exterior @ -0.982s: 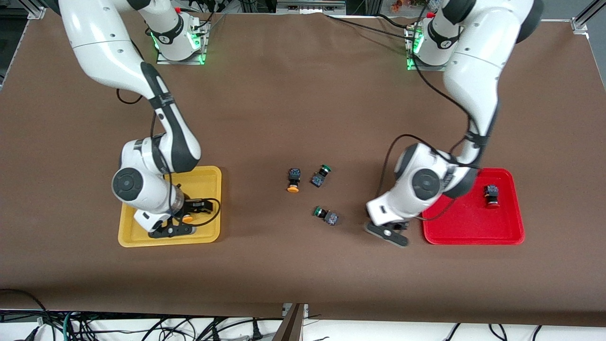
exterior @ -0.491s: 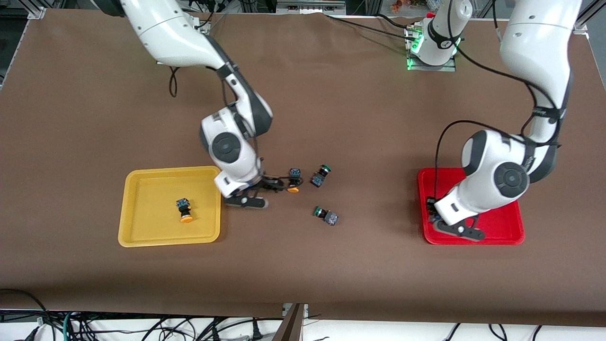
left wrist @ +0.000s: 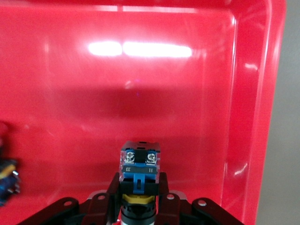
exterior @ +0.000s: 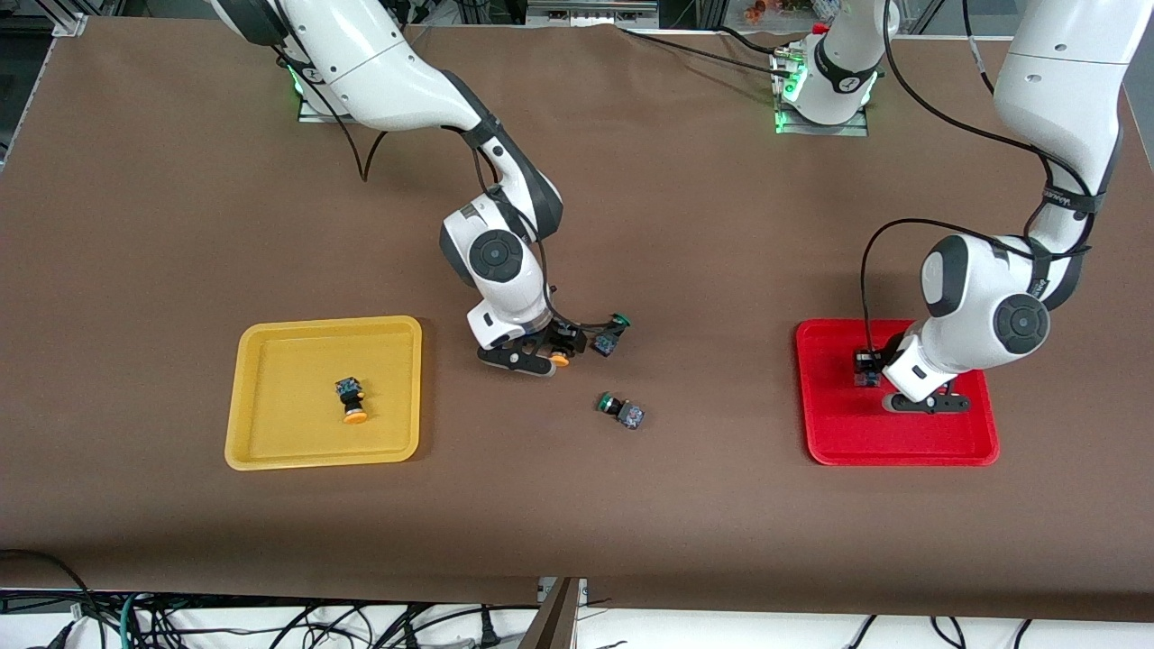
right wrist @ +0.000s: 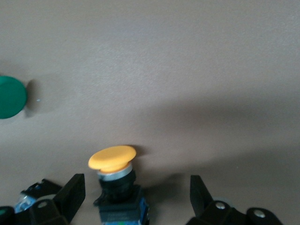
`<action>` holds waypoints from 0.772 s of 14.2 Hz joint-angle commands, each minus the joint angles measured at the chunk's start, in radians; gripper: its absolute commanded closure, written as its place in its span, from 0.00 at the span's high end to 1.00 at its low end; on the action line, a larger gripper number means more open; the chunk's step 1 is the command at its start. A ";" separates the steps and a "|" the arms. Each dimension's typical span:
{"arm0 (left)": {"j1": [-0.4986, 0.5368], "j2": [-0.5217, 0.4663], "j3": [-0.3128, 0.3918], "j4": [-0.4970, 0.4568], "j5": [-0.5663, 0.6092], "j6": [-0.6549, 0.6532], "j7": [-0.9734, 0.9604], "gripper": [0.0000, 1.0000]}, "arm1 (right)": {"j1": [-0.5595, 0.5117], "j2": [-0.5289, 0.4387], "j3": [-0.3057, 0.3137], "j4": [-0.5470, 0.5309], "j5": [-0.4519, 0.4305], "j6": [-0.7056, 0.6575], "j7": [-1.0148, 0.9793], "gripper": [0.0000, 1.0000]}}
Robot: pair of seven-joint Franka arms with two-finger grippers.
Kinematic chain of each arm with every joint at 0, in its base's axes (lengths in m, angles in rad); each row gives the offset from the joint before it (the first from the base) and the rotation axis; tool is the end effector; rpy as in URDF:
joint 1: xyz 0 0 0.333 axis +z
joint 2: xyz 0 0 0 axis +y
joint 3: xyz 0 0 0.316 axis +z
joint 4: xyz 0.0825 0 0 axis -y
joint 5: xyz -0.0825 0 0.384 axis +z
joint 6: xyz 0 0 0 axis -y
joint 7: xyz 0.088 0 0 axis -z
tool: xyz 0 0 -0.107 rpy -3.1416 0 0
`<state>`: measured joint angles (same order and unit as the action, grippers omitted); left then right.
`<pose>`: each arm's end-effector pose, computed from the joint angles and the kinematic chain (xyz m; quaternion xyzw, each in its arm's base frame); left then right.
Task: Place red and yellow buttons in trays
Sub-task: 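Release the red button in the tray while the right gripper places a yellow button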
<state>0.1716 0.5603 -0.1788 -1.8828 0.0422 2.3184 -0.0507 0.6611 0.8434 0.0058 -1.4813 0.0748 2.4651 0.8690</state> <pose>0.6230 0.0008 0.2037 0.9976 0.0171 -0.0584 0.0317 0.5737 0.4505 0.1852 -0.9888 0.1290 -0.0313 0.0684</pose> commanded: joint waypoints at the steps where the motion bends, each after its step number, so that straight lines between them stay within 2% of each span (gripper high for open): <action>1: -0.004 -0.045 -0.007 -0.055 -0.013 0.013 -0.063 0.07 | 0.002 0.002 -0.003 -0.002 0.005 0.008 0.005 0.74; 2: -0.012 -0.042 -0.007 -0.052 -0.013 0.018 -0.081 0.08 | 0.002 0.003 -0.003 -0.002 0.005 0.011 0.005 0.64; 4: -0.021 -0.033 -0.008 -0.055 -0.011 0.055 -0.109 0.15 | 0.003 0.008 -0.003 -0.002 0.006 0.015 0.019 0.64; 5: -0.027 -0.020 -0.007 -0.047 -0.011 0.056 -0.109 0.31 | 0.008 0.008 -0.003 -0.002 0.006 0.015 0.019 0.64; 6: -0.026 -0.013 -0.008 -0.038 -0.011 0.056 -0.109 0.53 | 0.009 0.010 -0.003 -0.004 0.006 0.020 0.019 0.59; 7: -0.023 -0.013 -0.007 -0.013 -0.011 0.047 -0.107 0.83 | 0.009 0.013 -0.003 -0.005 0.005 0.028 0.016 0.48; 8: -0.021 -0.019 -0.008 0.016 -0.010 0.027 -0.106 1.00 | 0.009 0.013 -0.003 -0.005 0.000 0.028 0.002 0.31; 9: -0.021 -0.023 -0.008 0.043 -0.010 -0.022 -0.104 1.00 | 0.008 0.013 -0.003 -0.005 -0.006 0.028 -0.005 0.13; 10: -0.026 -0.022 -0.008 0.097 -0.010 -0.084 -0.103 1.00 | 0.003 0.008 -0.004 -0.004 -0.006 0.028 -0.019 0.00; 11: -0.029 -0.022 -0.008 0.150 -0.007 -0.146 -0.101 1.00 | -0.006 0.000 -0.006 -0.004 -0.001 0.018 -0.047 0.00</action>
<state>0.1521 0.5554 -0.1895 -1.8262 0.0421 2.2917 -0.1518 0.6648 0.8526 0.0027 -1.4811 0.0739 2.4763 0.8603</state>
